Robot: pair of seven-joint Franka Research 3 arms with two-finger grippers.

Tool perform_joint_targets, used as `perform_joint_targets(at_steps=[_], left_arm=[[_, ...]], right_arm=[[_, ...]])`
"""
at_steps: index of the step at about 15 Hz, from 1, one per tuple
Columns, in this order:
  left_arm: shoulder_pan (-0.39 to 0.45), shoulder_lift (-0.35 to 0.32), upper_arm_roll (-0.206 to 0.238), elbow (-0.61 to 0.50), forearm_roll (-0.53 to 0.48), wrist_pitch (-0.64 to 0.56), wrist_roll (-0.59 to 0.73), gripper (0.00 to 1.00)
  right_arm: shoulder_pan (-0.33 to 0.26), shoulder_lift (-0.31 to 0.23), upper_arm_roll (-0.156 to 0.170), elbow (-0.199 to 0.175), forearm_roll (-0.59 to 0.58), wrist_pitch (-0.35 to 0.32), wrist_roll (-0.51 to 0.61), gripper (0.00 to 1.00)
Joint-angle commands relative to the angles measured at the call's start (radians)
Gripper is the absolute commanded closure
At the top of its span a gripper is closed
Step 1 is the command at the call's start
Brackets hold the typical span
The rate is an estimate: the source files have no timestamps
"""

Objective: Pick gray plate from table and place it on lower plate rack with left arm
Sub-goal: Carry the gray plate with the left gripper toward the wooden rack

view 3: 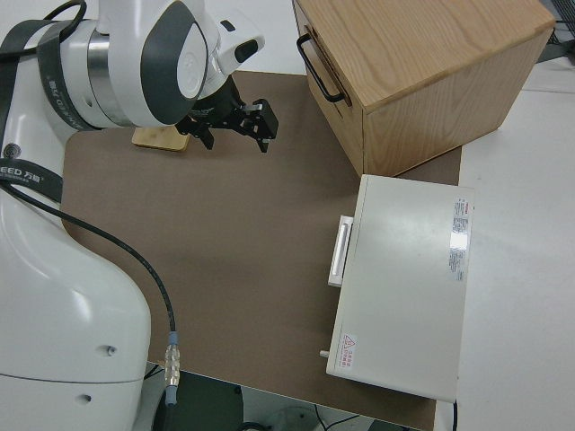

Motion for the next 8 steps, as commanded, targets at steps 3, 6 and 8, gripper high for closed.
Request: perform_joint_targets(at_steps=[3, 6, 8], left_arm=[[-0.001, 0.004, 0.047, 0.211, -0.005, -0.211, -0.009, 1.0], [-0.001, 0.006, 0.063, 0.263, -0.006, -0.258, -0.009, 1.0], [0.0, 0.006, 0.057, 0.288, 0.001, -0.277, -0.02, 1.0]], right_arm=[[0.007, 0.0, -0.006, 0.006, 0.003, -0.001, 0.004, 0.017], [0.007, 0.0, -0.006, 0.006, 0.003, -0.001, 0.004, 0.017], [0.007, 0.0, -0.006, 0.006, 0.003, -0.002, 0.004, 0.017]])
